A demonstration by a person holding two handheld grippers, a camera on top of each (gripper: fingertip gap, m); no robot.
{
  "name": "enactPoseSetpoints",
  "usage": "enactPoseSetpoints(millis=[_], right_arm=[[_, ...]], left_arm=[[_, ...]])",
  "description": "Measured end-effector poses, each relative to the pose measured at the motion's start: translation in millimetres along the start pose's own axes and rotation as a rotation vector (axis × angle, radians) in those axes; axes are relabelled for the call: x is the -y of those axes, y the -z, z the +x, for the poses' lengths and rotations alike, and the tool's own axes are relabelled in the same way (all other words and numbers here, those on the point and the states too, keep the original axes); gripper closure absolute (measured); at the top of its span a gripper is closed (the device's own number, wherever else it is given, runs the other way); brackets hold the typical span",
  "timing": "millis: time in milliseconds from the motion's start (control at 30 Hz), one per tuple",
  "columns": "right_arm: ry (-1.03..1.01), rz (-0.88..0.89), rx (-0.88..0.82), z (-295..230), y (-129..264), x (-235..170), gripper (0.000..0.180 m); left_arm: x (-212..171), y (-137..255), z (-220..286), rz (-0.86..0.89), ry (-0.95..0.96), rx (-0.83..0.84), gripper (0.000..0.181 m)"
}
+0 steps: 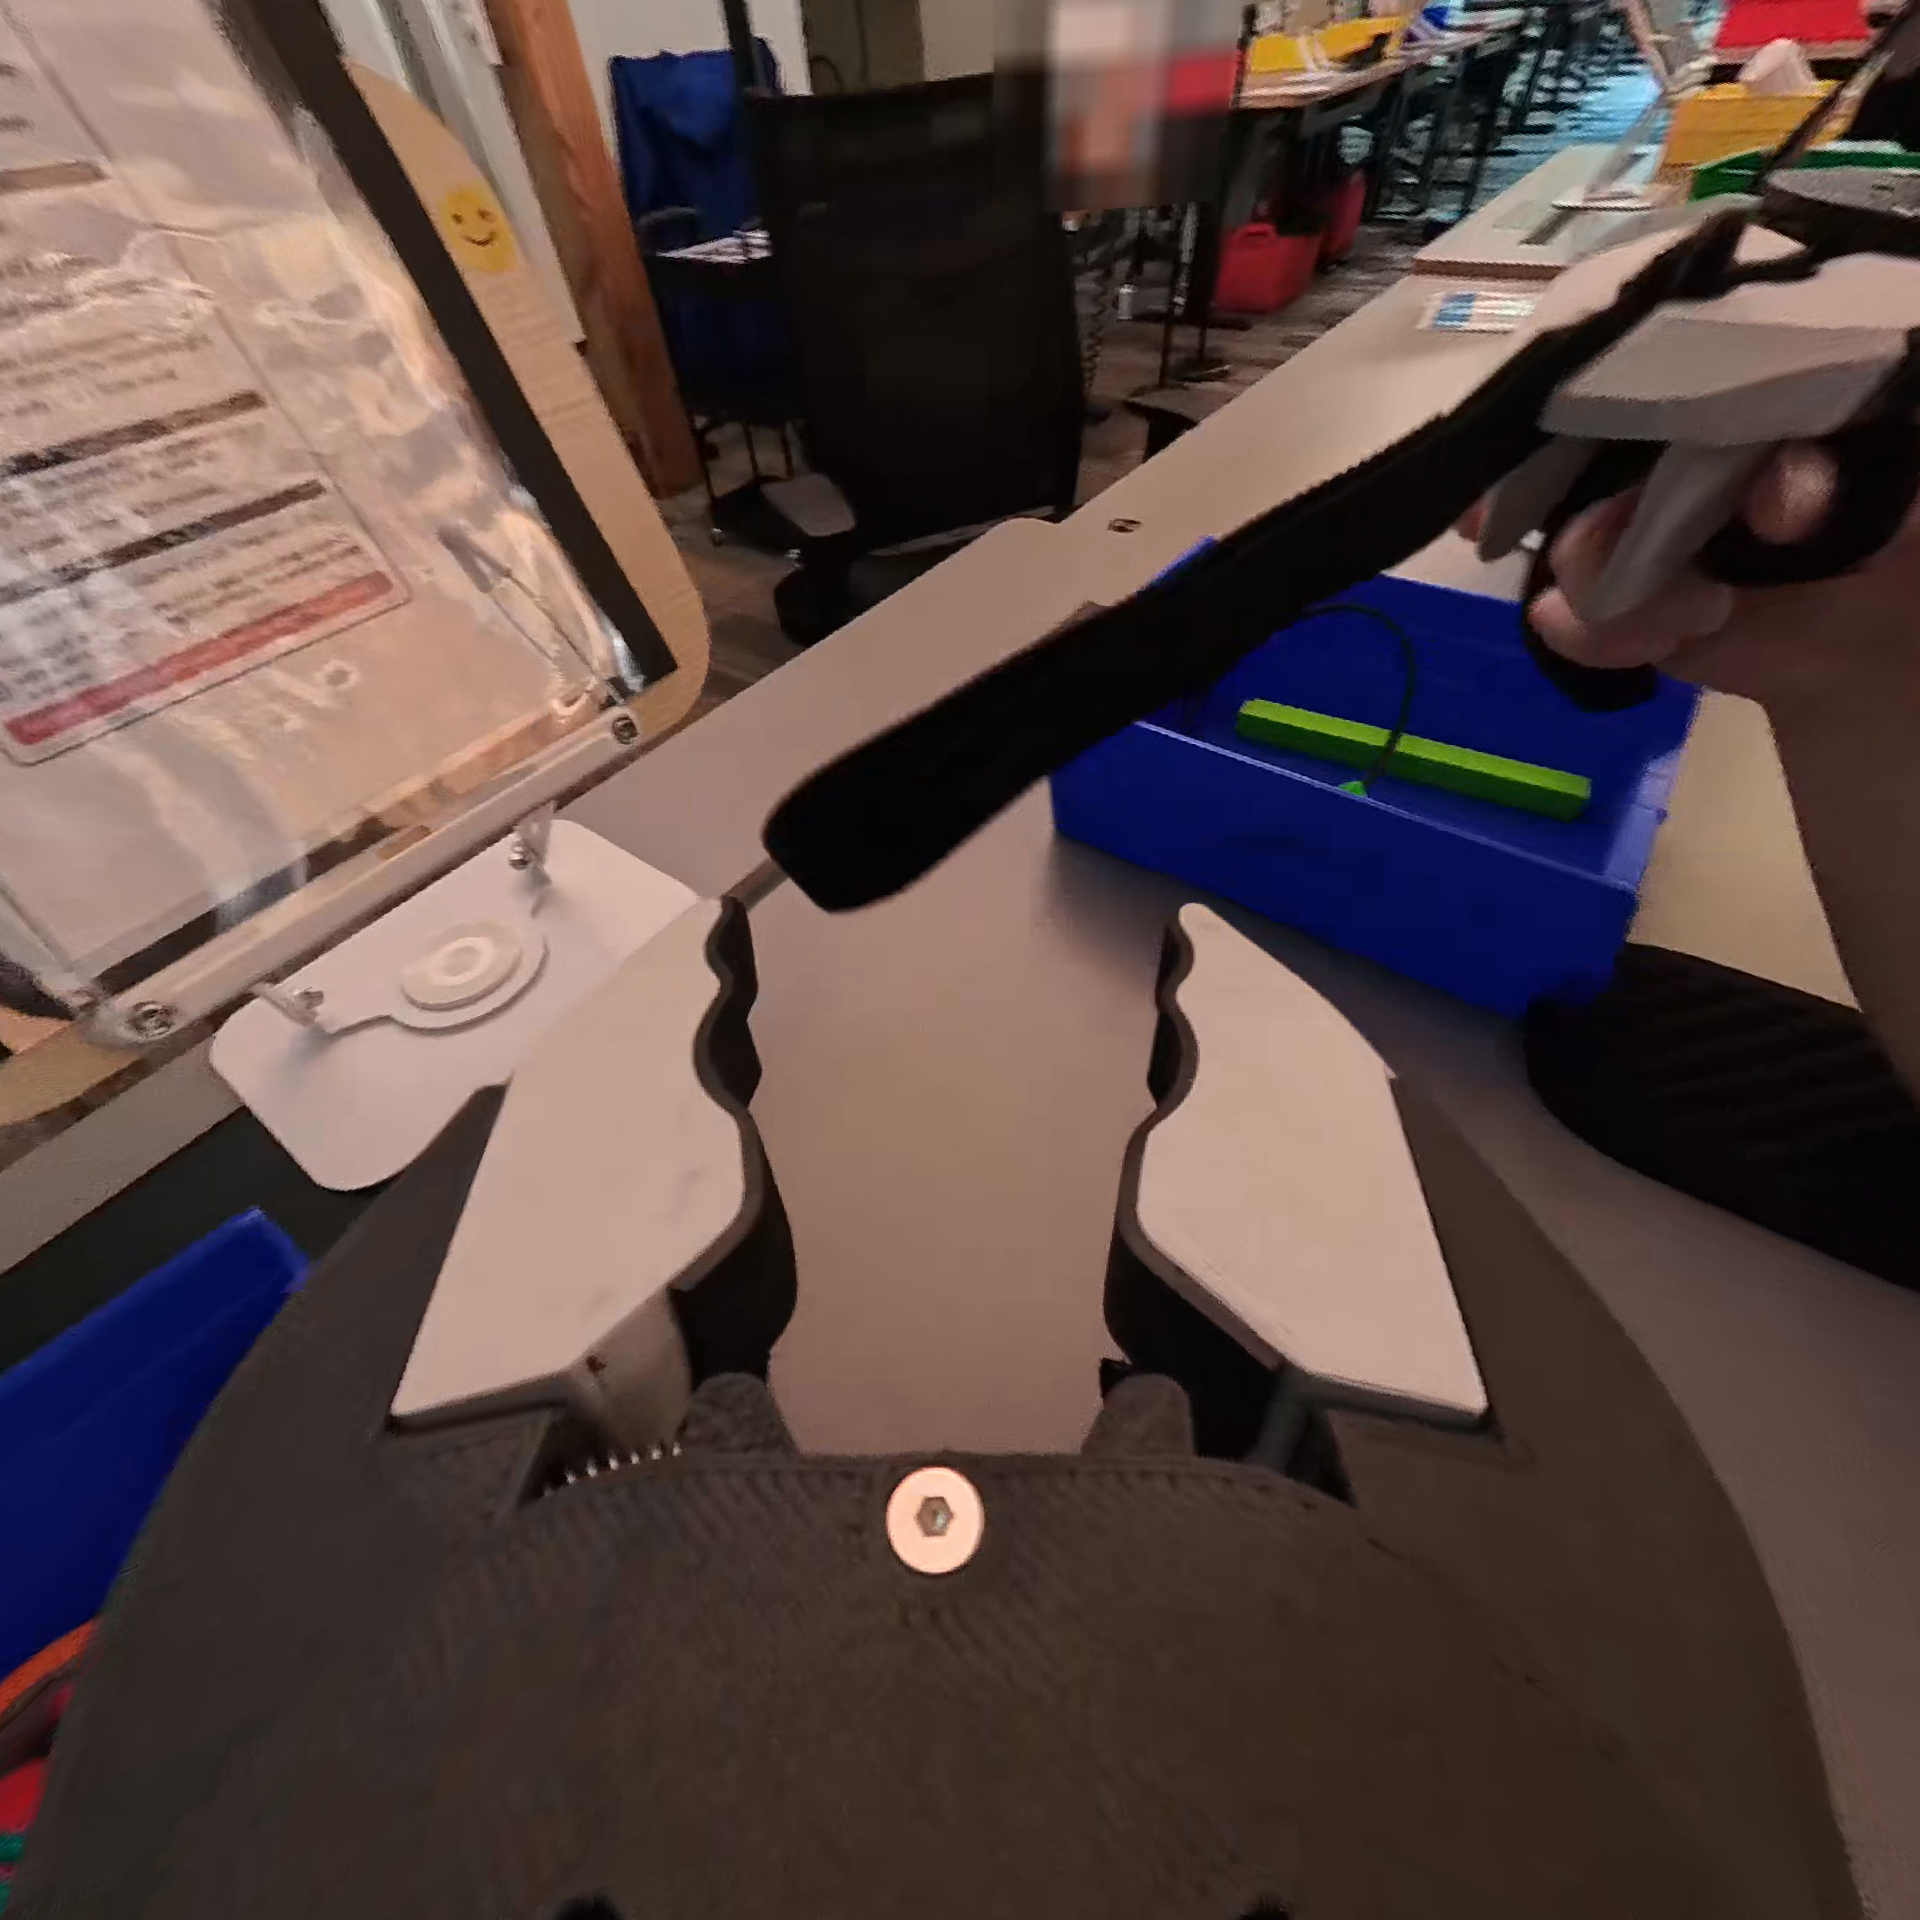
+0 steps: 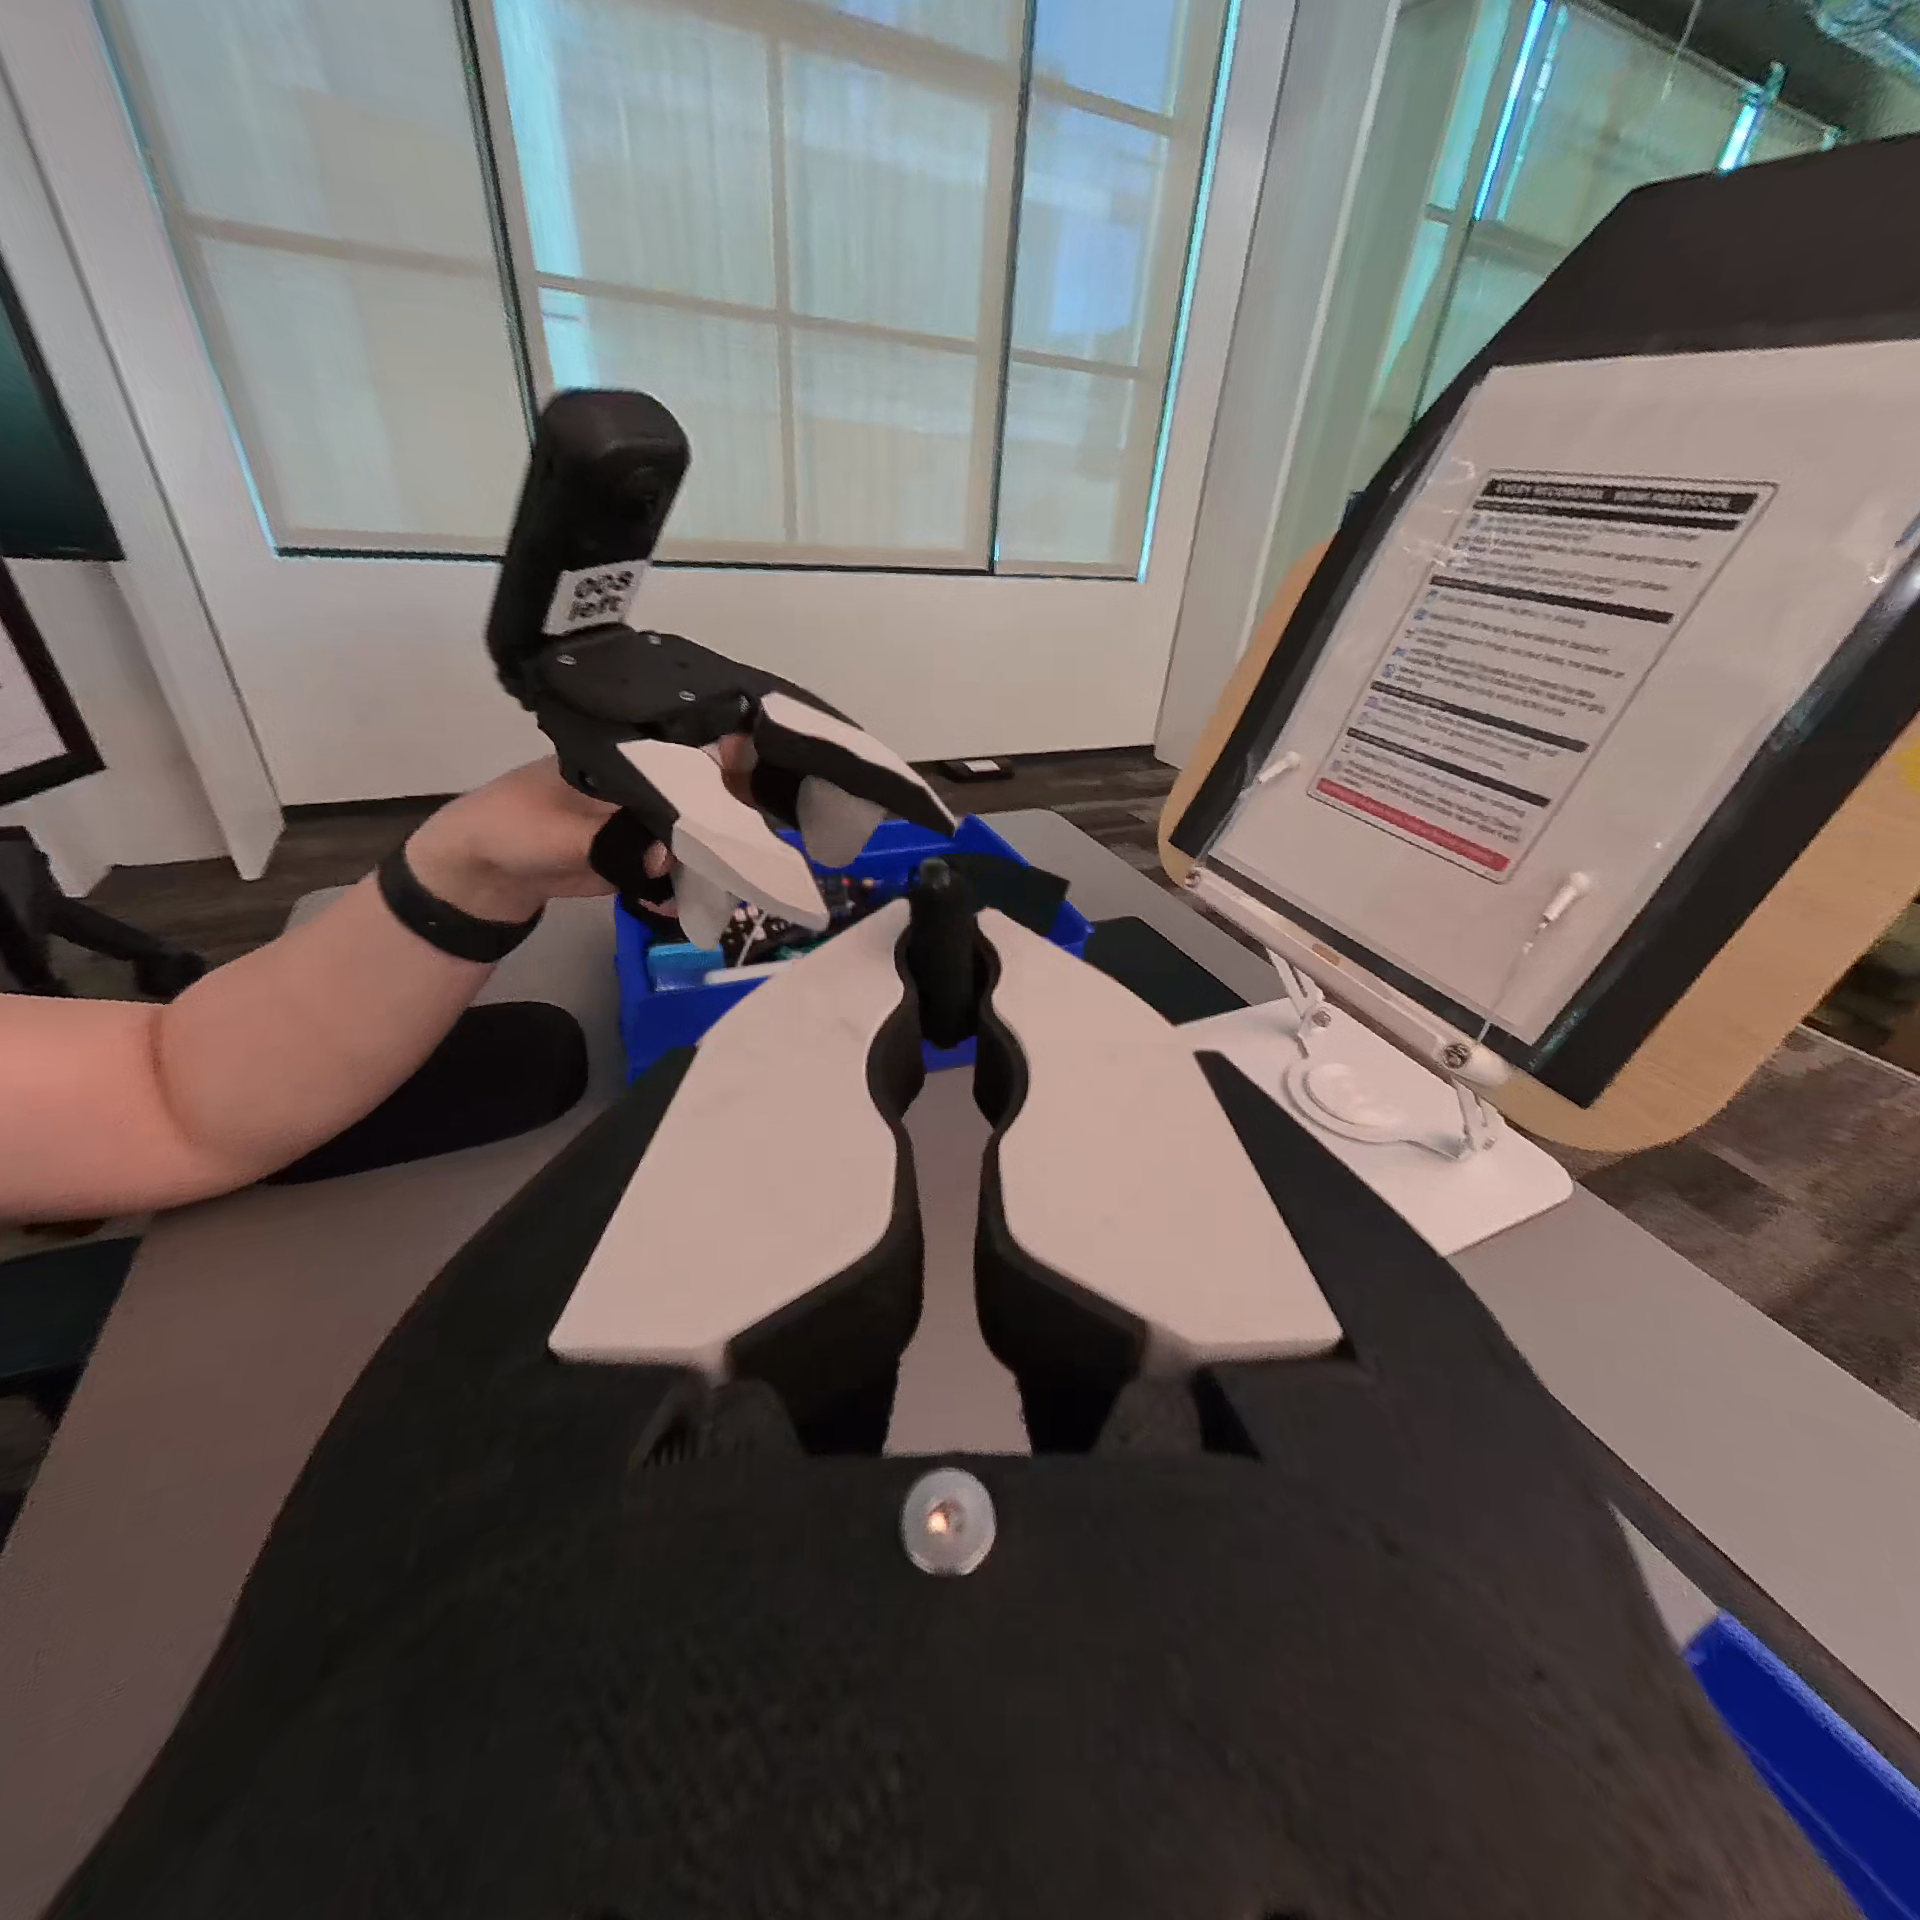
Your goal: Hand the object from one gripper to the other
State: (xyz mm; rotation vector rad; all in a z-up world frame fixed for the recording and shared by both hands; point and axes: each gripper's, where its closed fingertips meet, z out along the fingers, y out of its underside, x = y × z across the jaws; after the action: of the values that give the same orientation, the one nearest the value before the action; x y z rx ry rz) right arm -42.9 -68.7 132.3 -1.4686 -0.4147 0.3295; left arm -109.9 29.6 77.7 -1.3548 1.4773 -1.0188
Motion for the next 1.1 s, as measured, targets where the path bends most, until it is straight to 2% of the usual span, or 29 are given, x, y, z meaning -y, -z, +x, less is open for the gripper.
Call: enactPoseSetpoints(millis=[200, 300, 333, 400, 467, 500, 633, 700, 767, 933, 1100], right_arm=[[0.038, 0.045, 0.055, -10, 8, 11, 0.175], [0.055, 0.047, 0.088, -17, 8, 12, 0.174], [0.06, 0.051, 0.088, -18, 8, 13, 0.174], [0.062, 0.055, 0.087, -18, 8, 14, 0.174], [0.071, 0.044, 0.083, -17, 8, 12, 0.174], [0.079, 0.04, 0.075, -16, 7, 11, 0.174], [0.135, 0.074, 0.018, -8, 6, 10, 0.171], [0.208, 0.11, -0.087, 4, 8, 13, 0.146], [0.286, 0.13, -0.154, 10, 10, 15, 0.139], [0.279, 0.166, -0.143, 3, -2, 14, 0.14], [0.228, 0.133, -0.061, -13, -25, -2, 0.143]], left_arm=[[3, 4, 2, 0.041, 0.028, -0.09, 0.112], [7, 6, 19, 0.073, 0.11, -0.24, 0.115], [8, 7, 22, 0.084, 0.142, -0.282, 0.121], [9, 12, 31, 0.093, 0.168, -0.386, 0.157], [9, 15, 38, 0.084, 0.161, -0.451, 0.173], [9, 15, 37, 0.082, 0.139, -0.434, 0.176], [14, 16, 31, 0.106, 0.038, -0.32, 0.176], [22, 20, 18, 0.152, 0.043, -0.234, 0.176], [34, 28, 5, 0.241, 0.099, -0.184, 0.176], [54, 47, -7, 0.43, 0.329, -0.292, 0.176], [62, 53, -3, 0.521, 0.475, -0.432, 0.176]])
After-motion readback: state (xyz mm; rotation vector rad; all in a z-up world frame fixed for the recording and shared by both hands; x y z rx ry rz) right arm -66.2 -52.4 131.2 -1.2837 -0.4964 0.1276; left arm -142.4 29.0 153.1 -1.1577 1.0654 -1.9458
